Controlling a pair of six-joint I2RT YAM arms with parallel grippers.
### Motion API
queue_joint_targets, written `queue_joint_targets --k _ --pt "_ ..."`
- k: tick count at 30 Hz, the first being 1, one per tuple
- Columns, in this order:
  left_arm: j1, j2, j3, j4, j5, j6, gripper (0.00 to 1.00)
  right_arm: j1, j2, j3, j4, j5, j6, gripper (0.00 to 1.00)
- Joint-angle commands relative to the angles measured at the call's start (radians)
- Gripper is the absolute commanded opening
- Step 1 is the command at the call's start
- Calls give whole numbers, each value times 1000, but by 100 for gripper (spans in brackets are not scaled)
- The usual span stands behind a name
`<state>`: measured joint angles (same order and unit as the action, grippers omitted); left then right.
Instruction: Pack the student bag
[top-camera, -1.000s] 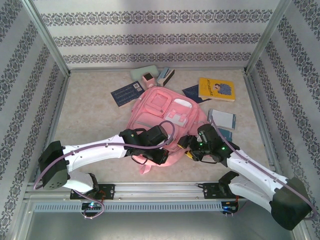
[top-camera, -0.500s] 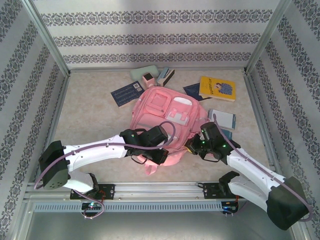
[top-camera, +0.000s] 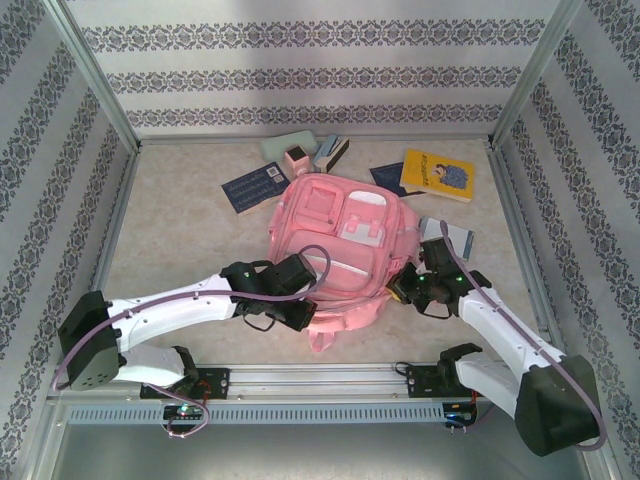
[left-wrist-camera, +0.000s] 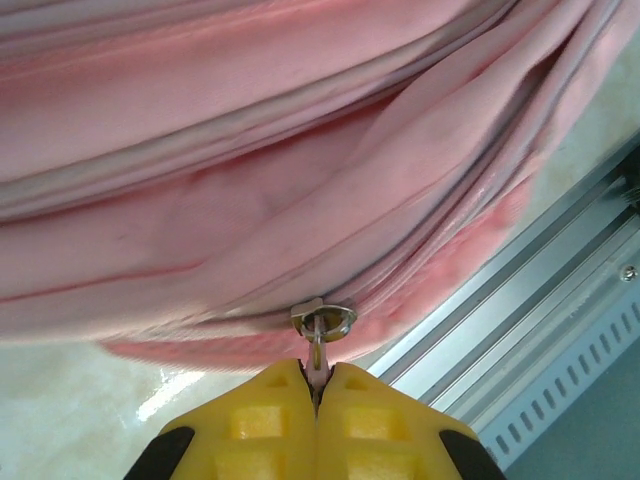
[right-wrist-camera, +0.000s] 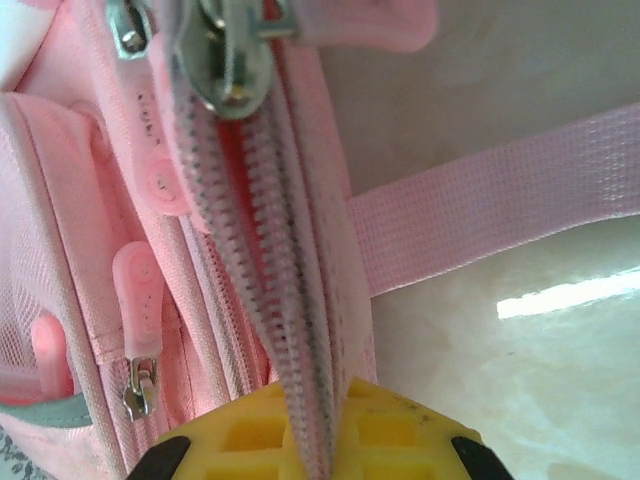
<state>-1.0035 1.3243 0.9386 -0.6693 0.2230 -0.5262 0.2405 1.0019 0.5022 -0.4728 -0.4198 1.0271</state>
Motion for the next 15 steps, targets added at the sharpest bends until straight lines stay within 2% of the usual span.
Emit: queue_joint_targets --k 1,3,6,7,11,15 --pt "20 -34 -22 -61 -28 20 0 -63 14 50 -63 106 -91 2" --pt "21 -32 -16 -50 -15 19 0 -77 22 62 -78 101 -108 13" --pt "21 -22 17 -17 29 17 0 -69 5 71 -91 75 -107 51" --pt "20 -17 35 -4 51 15 0 -68 -10 76 -108 65 -99 58" --pt "16 -8 101 5 89 20 0 -69 -99 119 -230 57 -76 63" --pt "11 14 149 4 118 28 0 -30 -203 168 -334 15 16 59"
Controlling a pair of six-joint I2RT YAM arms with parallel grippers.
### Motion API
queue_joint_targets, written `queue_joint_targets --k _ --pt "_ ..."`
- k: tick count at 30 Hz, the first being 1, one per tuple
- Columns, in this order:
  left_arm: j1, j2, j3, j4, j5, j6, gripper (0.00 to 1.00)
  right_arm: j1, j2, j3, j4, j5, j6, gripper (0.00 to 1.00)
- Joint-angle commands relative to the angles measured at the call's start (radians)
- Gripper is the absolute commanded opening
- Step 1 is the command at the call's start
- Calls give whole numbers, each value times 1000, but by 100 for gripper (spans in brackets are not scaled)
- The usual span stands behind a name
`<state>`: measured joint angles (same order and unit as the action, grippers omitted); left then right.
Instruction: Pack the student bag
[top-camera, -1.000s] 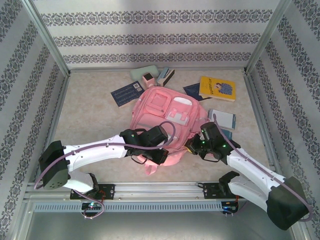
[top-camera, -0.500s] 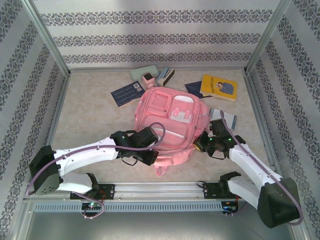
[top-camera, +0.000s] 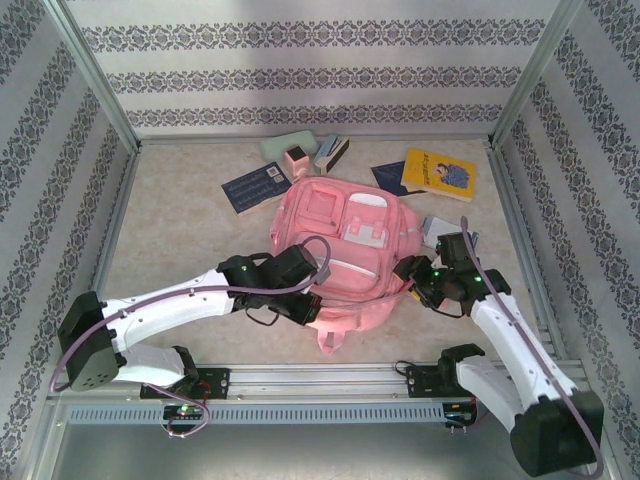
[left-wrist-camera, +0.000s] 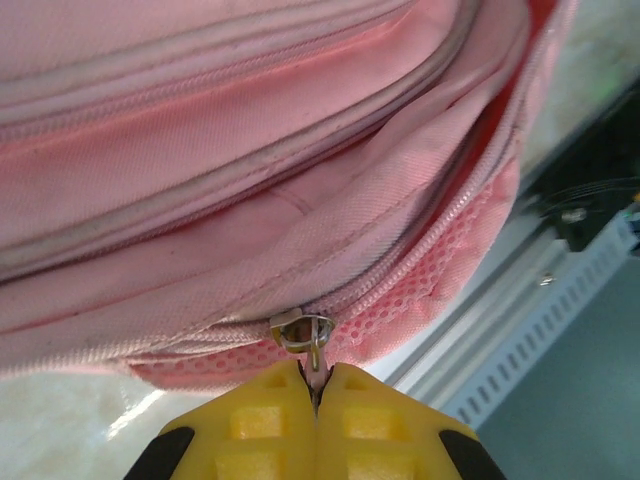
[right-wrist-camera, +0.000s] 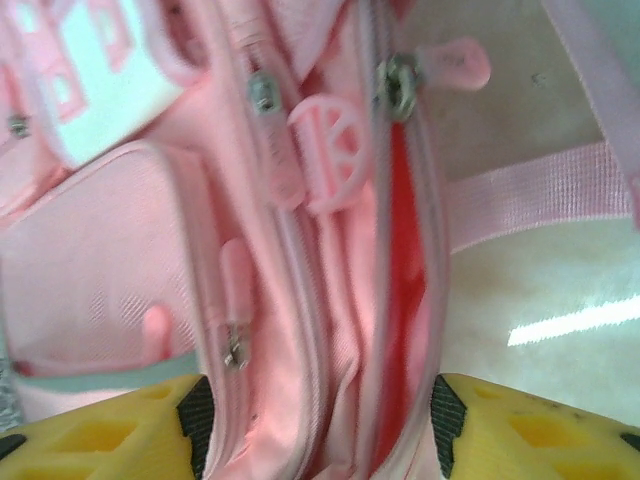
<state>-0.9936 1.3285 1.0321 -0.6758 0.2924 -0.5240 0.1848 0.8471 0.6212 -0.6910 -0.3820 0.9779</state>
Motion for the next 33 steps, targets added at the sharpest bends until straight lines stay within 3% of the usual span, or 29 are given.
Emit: queue_joint_targets --k 1,7,13,21,33 --pt "-2 20 69 9 52 28 0 51 -68 66 -133 -29 89 58" --pt "-21 95 146 31 62 33 0 208 -112 112 -154 -42 240 55" --pt "-47 179 224 56 65 39 0 369 -120 50 -41 -12 386 47" --pt "-87 251 275 96 85 39 0 422 -120 -28 93 15 490 45" --pt "-125 303 314 156 94 42 0 462 -19 -93 184 99 510 41"
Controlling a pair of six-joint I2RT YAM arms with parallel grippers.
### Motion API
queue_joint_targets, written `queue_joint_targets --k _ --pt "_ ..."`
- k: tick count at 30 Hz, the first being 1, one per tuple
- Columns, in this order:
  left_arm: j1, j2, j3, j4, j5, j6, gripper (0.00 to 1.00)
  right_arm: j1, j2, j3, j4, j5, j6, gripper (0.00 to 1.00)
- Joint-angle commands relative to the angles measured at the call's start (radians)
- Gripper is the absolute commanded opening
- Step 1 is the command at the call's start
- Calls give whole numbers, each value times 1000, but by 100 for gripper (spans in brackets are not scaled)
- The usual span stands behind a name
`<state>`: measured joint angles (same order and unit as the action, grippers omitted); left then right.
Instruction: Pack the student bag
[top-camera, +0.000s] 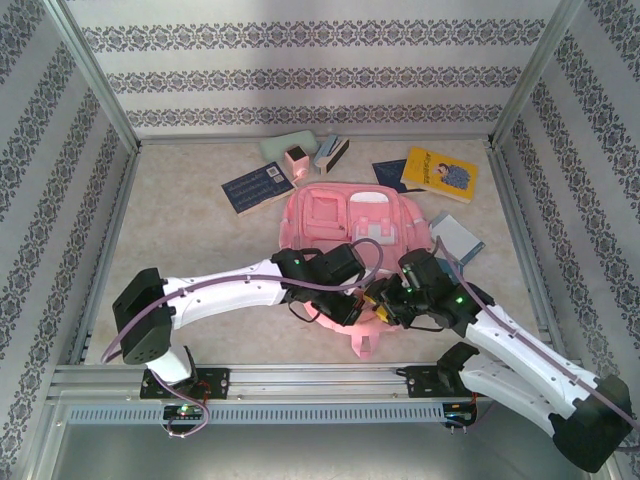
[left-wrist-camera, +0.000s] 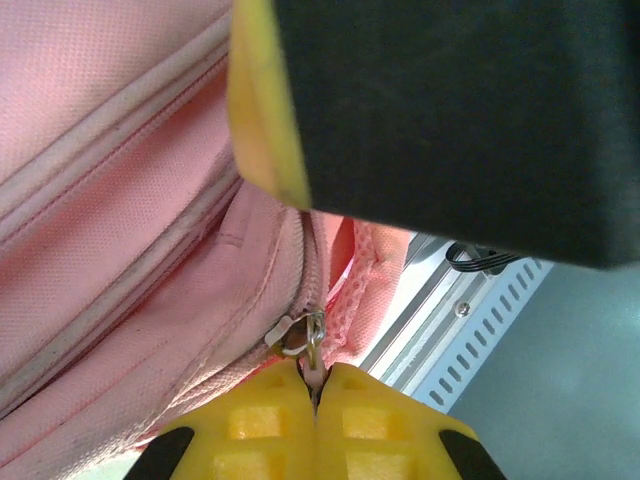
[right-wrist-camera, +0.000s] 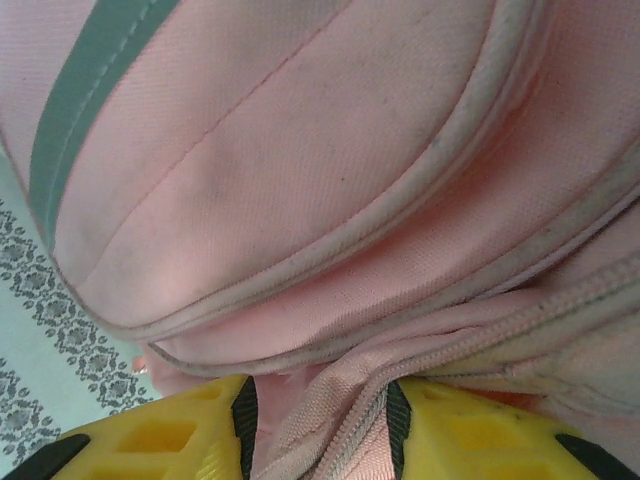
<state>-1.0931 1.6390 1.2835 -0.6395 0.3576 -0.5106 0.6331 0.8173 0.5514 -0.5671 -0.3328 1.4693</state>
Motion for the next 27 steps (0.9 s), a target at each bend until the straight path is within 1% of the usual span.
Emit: queue_joint_targets --k 1,4,5,8,9,10,15,20,27 --pt "-26 -4 63 120 28 30 0 14 15 -29 76 52 21 40" --pt "-27 3 63 113 21 35 0 19 22 -43 105 61 31 32" --pt "-27 5 63 109 17 35 0 22 23 -44 107 64 32 27" --pt "-27 2 61 92 -6 45 0 21 20 -44 105 73 19 6" --pt "-27 -1 58 87 -15 47 0 22 19 -41 98 79 15 2" --pt "-27 -5 54 81 -25 49 0 20 17 -38 89 83 4 0" --pt "-24 -31 28 47 -71 58 0 -3 -3 -33 14 106 -42 0" --pt "-6 -75 -24 28 -107 55 0 -57 -51 -31 -84 131 -92 0" --pt "21 -118 -70 -10 -123 61 0 -141 -57 -51 -126 104 -146 0"
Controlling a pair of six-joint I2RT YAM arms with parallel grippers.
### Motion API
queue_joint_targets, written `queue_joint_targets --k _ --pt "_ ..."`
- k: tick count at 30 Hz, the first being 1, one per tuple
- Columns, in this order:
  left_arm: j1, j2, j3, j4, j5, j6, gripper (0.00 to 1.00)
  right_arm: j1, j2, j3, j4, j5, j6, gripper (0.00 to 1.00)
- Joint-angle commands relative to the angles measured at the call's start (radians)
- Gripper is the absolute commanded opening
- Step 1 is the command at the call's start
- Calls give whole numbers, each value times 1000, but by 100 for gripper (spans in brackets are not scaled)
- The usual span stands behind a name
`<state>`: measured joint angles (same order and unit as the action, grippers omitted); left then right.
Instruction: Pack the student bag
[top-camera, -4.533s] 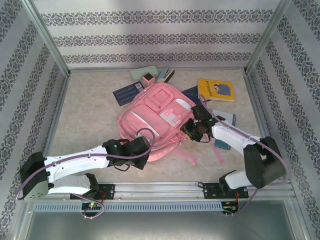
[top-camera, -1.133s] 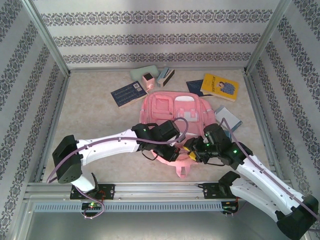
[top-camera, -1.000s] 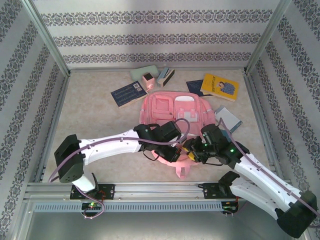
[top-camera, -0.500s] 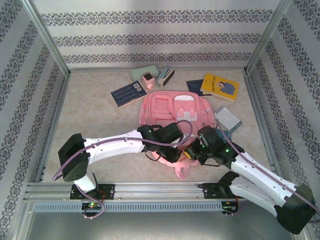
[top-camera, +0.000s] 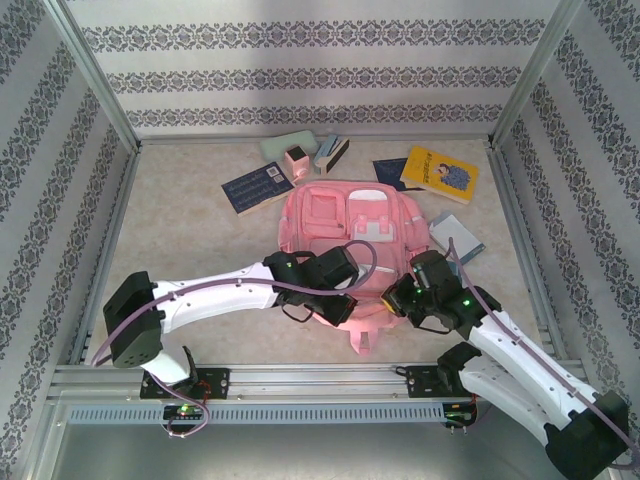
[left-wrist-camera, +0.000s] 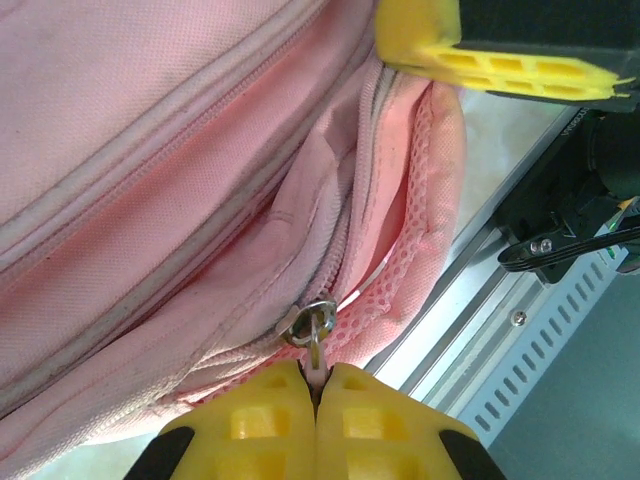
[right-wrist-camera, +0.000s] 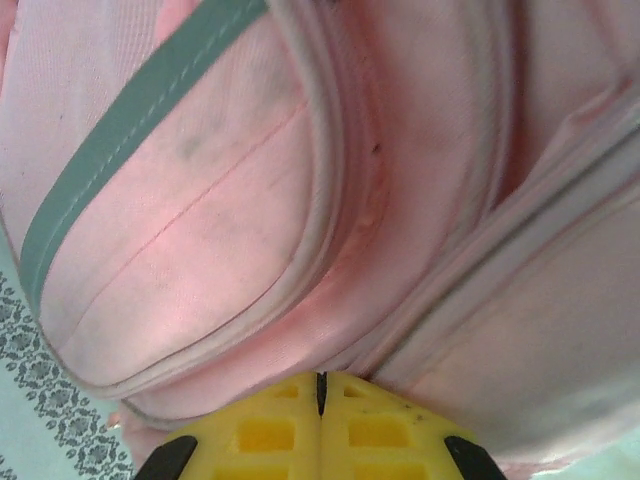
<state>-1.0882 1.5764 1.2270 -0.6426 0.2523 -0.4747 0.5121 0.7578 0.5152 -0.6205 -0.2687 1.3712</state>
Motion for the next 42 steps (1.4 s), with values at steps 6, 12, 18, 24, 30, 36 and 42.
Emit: queue_joint_targets --k 6,12,18,24,30,36,42 --pt "28 -88 -57 -6 -4 25 0 -62 9 -1 -73 16 -110 0" --pt "27 -80 -19 16 25 39 0 -60 15 127 -162 -67 -145 38" --pt "27 -33 50 28 57 50 0 -14 -31 198 -264 -141 -63 53" --pt "21 4 86 72 91 47 0 66 -54 200 -213 -114 88 55" --pt "-3 37 124 70 93 53 0 114 -11 161 -56 -108 174 51" --pt "-10 26 122 84 90 55 0 145 28 132 -14 -81 201 48" --pt "-10 5 115 104 84 62 0 150 33 68 23 -60 230 50"
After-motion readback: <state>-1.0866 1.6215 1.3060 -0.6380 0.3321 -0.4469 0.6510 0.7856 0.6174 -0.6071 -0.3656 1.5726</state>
